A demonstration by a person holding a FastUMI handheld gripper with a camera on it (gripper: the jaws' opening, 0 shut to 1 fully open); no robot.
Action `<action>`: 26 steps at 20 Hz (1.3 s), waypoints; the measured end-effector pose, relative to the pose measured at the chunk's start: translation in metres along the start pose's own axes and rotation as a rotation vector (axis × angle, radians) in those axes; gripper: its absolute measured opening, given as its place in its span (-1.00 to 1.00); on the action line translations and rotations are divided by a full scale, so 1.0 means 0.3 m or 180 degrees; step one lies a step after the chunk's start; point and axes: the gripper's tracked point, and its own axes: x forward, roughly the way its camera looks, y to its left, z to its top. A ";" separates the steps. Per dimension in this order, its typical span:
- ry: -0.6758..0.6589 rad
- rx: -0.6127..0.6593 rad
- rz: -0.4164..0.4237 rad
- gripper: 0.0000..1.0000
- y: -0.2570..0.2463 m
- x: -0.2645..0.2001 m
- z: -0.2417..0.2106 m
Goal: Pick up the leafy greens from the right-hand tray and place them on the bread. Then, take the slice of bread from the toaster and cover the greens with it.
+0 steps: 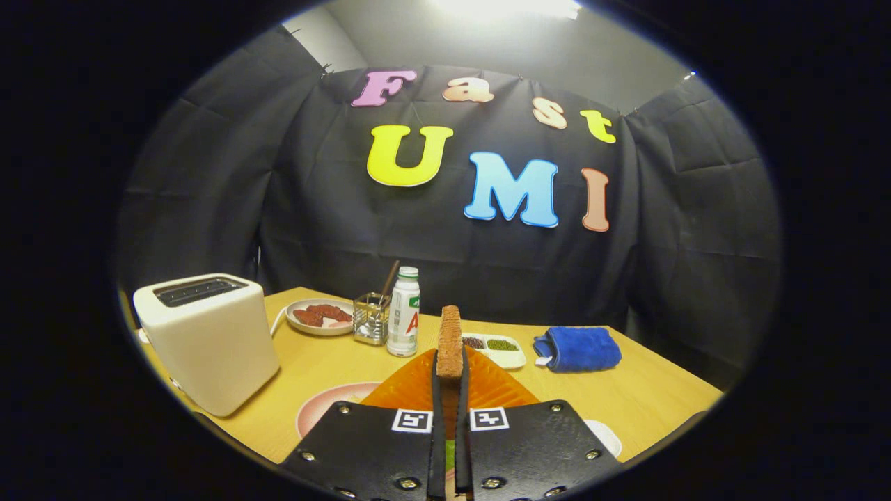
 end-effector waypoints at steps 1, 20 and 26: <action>0.0036 -0.0017 0.0000 -0.89 -0.001 0.001 -0.023; 0.0342 -0.0164 0.0408 -0.89 0.200 -0.017 -0.216; 0.0592 -0.0008 0.0592 -0.89 0.255 -0.003 -0.275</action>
